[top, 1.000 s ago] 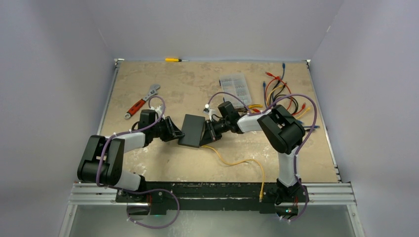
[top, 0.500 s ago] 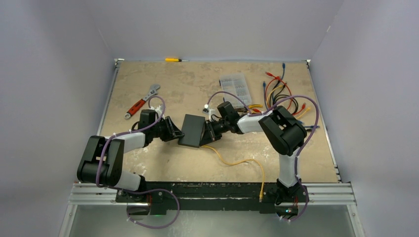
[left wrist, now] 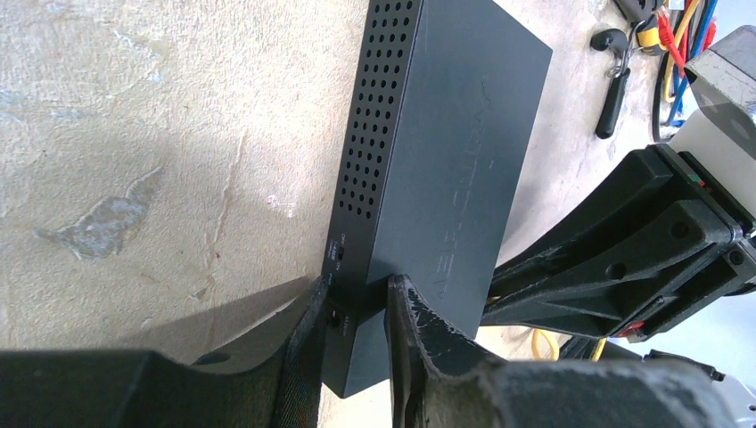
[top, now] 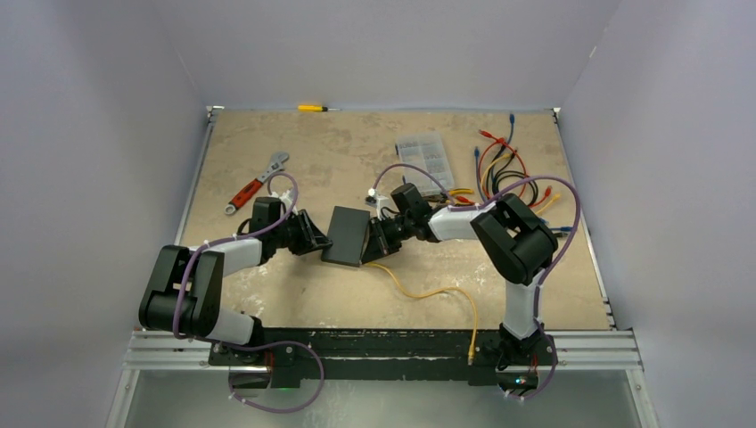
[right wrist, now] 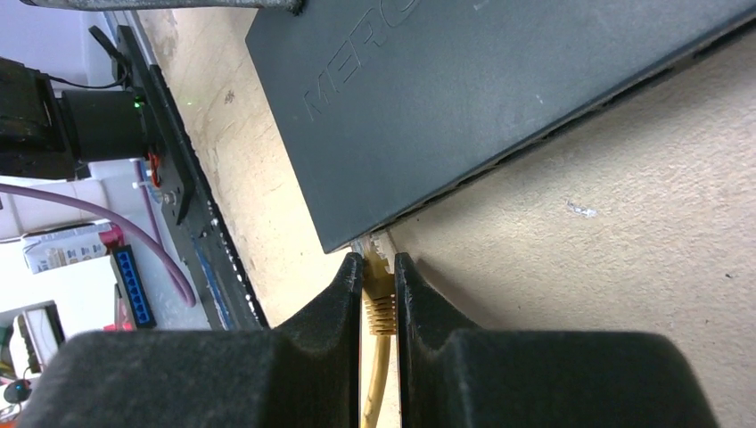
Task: Pull the plug from the switch port
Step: Pull the connector from the switch port, then pick up the connector from the center of the board.
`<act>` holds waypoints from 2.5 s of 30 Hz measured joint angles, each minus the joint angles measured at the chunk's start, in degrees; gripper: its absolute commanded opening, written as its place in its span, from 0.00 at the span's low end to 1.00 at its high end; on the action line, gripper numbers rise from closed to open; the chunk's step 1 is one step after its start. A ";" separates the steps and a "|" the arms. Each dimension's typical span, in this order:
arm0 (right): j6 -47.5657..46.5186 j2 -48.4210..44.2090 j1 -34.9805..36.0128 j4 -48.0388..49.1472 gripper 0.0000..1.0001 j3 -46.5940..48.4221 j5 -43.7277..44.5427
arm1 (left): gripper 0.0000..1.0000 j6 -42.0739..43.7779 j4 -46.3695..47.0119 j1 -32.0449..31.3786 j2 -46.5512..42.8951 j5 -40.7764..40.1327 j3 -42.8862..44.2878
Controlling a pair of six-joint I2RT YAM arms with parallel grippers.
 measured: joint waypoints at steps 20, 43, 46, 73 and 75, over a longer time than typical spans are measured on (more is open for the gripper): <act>-1.79 -5.25 -0.22 -8.46 0.33 0.00 11.45 | 0.08 -0.02 -0.52 -0.22 -0.50 -0.70 0.13; -4.44 -12.41 0.90 -24.04 0.58 1.18 29.73 | 0.08 -0.04 -0.02 -0.22 -0.39 -0.59 0.11; -4.37 -12.94 1.07 -25.16 0.50 0.92 30.03 | 0.08 -0.02 0.24 -0.20 -0.26 -0.44 0.07; -4.42 -17.70 1.25 -27.98 0.00 -0.35 23.56 | 0.08 -0.02 1.25 0.17 0.46 0.50 -0.02; -4.35 -17.70 1.25 -28.00 0.00 0.59 23.67 | 0.08 -0.02 1.25 0.17 0.46 0.50 -0.02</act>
